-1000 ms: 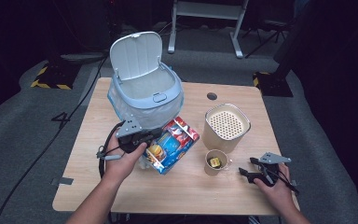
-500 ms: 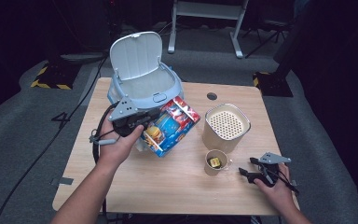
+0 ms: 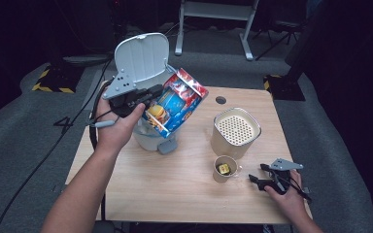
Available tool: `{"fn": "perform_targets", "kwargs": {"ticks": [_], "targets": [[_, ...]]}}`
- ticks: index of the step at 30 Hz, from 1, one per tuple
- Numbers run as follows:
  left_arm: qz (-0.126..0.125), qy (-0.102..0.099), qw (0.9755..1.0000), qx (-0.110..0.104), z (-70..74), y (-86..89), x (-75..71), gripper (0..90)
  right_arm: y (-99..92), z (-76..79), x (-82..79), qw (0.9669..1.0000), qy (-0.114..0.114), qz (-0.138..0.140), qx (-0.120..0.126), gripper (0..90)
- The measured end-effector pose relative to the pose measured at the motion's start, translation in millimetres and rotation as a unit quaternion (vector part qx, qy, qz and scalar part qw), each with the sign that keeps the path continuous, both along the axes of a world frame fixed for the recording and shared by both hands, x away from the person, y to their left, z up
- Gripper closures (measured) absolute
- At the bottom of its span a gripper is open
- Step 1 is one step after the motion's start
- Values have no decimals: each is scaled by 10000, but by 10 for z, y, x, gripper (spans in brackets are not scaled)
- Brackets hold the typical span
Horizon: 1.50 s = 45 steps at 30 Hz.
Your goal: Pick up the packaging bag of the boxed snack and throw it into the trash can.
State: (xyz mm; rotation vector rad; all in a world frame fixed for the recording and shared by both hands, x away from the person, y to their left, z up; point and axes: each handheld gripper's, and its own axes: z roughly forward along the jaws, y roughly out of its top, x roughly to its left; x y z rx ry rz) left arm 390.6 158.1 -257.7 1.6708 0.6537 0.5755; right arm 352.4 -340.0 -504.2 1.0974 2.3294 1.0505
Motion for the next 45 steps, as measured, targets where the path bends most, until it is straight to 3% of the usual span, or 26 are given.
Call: {"fn": "perform_targets", "kwargs": {"ticks": [10, 18, 22, 28, 36, 41, 45], "targets": [[331, -331, 9989, -67, 344, -19, 178, 888, 0, 0, 0, 10000, 0, -1, -1, 280], [633, -455, 9967, -240, 453, -14, 370, 888, -1, 0, 0, 10000, 2, 4, -1, 280], [794, -496, 9949, -371, 439, 4, 459, 885, -1, 0, 0, 10000, 1, 5, -1, 280], [1129, -544, 9916, -334, 402, 65, 650, 884, 0, 0, 0, 10000, 1, 0, -1, 280], [1229, -558, 9902, -346, 323, 64, 766, 881, 0, 0, 0, 10000, 2, 2, 0, 280], [1325, -506, 9897, -183, 270, 48, 832, 879, -1, 1, 0, 10000, 2, 6, -3, 279], [1391, -452, 9891, -189, 245, 48, 864, 877, 1, 0, 0, 10000, 2, -4, 4, 279]]}}
